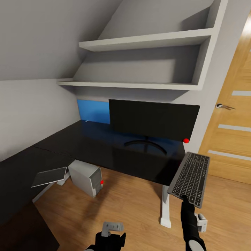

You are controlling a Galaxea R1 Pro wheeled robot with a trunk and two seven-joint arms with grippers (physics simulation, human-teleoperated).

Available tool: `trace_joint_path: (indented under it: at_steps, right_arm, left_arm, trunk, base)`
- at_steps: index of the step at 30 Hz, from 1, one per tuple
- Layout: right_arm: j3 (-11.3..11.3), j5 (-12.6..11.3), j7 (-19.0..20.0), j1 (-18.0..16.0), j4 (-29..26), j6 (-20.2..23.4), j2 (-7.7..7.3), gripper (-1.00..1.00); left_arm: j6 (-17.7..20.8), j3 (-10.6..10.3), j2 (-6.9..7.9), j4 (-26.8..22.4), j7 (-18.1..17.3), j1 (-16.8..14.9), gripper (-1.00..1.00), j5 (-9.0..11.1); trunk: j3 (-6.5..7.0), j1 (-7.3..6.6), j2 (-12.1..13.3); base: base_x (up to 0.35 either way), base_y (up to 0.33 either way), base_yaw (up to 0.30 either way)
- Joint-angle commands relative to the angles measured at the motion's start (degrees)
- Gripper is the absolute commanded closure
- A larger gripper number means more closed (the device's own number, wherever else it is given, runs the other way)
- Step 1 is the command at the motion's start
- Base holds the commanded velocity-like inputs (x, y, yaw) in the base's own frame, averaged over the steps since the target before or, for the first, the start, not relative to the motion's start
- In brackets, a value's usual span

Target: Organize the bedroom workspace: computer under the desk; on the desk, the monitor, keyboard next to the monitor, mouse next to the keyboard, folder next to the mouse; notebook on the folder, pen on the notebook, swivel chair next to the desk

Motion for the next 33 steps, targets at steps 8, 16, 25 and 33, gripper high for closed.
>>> trace_joint_path:
  at_steps: [8, 16, 25, 33]
  right_arm:
    - [0.1, -0.72, 0.77, -0.04, 0.42, -0.06, 3.5, 1.0]
    - [0.01, -0.79, 0.85, -0.04, 0.42, -0.12, 3.64, 1.0]
    - [-0.35, -0.69, 0.91, -0.04, 0.42, -0.22, 3.64, 1.0]
    - [-0.35, -0.64, 0.9, -0.04, 0.42, -0.37, 3.64, 1.0]
  left_arm:
    - [0.06, -0.11, 0.06, -0.01, 0.58, -0.06, -1.0, 0.56]
    - [0.04, -0.1, 0.06, -0.01, 0.58, -0.06, -1.0, 0.51]
    - [0.04, -0.08, 0.06, -0.01, 0.58, -0.06, -1.0, 0.47]
    - [0.06, -0.08, 0.06, -0.01, 0.58, -0.06, -1.0, 0.42]
  trunk:
    - [-0.06, 0.0, -0.04]
    - [-0.06, 0.0, -0.04]
    - [-0.06, 0.0, -0.04]
    - [-0.19, 0.0, -0.04]
  base:
    - [0.0, 0.0, 0.0]
    - [0.0, 0.0, 0.0]
    - [0.006, 0.007, -0.001]
    - [0.124, 0.125, -0.135]
